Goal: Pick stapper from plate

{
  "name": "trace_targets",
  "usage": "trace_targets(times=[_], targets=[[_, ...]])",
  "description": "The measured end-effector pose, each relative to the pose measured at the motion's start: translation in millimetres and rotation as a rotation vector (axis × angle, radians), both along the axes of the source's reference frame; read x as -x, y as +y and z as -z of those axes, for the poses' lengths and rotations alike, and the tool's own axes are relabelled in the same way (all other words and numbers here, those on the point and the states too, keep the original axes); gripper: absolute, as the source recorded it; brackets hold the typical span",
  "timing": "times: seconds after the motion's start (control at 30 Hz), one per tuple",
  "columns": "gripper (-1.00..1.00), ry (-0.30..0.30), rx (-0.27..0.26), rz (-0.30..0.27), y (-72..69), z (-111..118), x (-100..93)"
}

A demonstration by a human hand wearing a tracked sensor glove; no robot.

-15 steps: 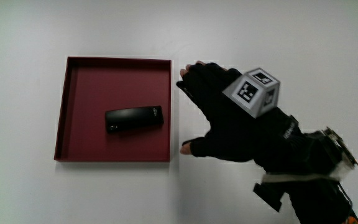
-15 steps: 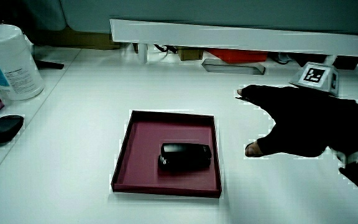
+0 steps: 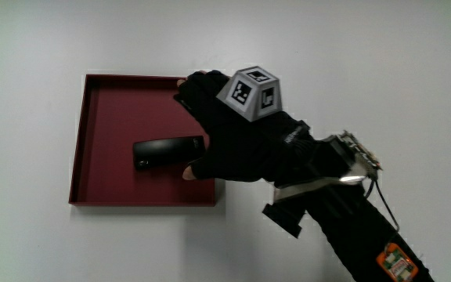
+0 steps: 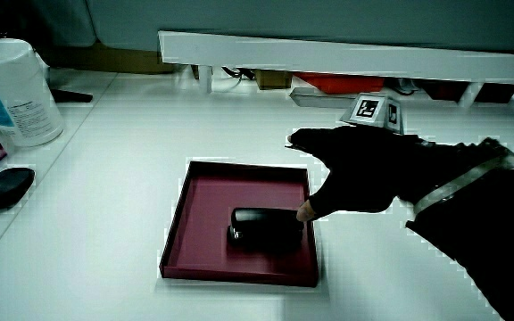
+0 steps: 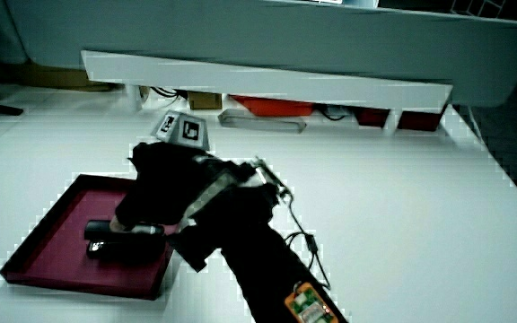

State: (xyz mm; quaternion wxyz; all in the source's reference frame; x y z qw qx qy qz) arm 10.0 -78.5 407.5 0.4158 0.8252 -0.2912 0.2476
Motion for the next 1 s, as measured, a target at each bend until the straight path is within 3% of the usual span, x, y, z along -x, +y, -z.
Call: trace_targets(times=[0.3,0.5,0.57,0.83,1.0], targets=[[0.00,0.030,0.013,-0.010,-5.2,-34,20.1],[0.00,0.041,0.046,-0.028,-6.7,-61,23.5],[0.00,0.014,0.047,-0.045,-6.7,-63,21.9],[0.00,0.042,0.054,-0.050,-4.1,-76,24.3],[0.26,0.023,0.036,-0.062,-3.7,-80,23.7]])
